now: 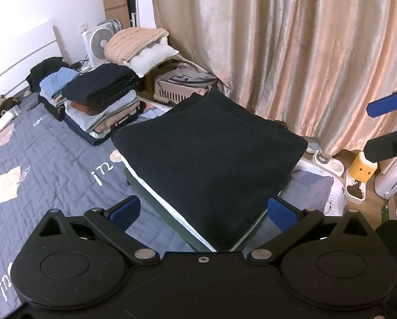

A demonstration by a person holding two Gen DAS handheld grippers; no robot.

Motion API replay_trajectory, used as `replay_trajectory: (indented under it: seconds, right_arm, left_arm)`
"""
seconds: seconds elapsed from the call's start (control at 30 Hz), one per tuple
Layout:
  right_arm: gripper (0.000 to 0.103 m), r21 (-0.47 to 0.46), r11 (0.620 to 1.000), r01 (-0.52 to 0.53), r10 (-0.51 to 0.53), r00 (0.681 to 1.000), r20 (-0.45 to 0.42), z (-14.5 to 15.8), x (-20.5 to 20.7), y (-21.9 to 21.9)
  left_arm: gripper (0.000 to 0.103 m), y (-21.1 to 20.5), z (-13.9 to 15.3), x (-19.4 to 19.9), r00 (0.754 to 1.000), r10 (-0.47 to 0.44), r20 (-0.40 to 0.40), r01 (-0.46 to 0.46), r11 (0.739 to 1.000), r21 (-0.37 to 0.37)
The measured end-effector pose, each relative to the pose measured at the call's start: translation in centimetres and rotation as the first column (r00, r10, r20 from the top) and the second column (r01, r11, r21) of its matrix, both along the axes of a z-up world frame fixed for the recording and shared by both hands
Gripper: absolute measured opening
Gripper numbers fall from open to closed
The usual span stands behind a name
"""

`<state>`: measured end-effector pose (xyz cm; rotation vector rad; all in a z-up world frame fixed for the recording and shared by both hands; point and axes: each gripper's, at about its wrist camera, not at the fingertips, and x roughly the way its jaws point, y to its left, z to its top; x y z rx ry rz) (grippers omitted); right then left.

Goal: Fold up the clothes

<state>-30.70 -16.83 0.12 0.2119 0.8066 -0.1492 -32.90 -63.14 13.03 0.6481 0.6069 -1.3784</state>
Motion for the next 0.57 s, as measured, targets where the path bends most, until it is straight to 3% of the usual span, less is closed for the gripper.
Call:
replay_trajectory:
  seconds: [0.57]
  right_arm:
    - [0.103, -0.025, 1.000, -0.007, 0.007, 1.000, 0.009, 0.58, 0.34, -0.32]
  left_arm:
    - [0.103, 0.29, 0.25, -0.01, 1.000, -0.017, -0.010, 0.016, 0.999, -0.031]
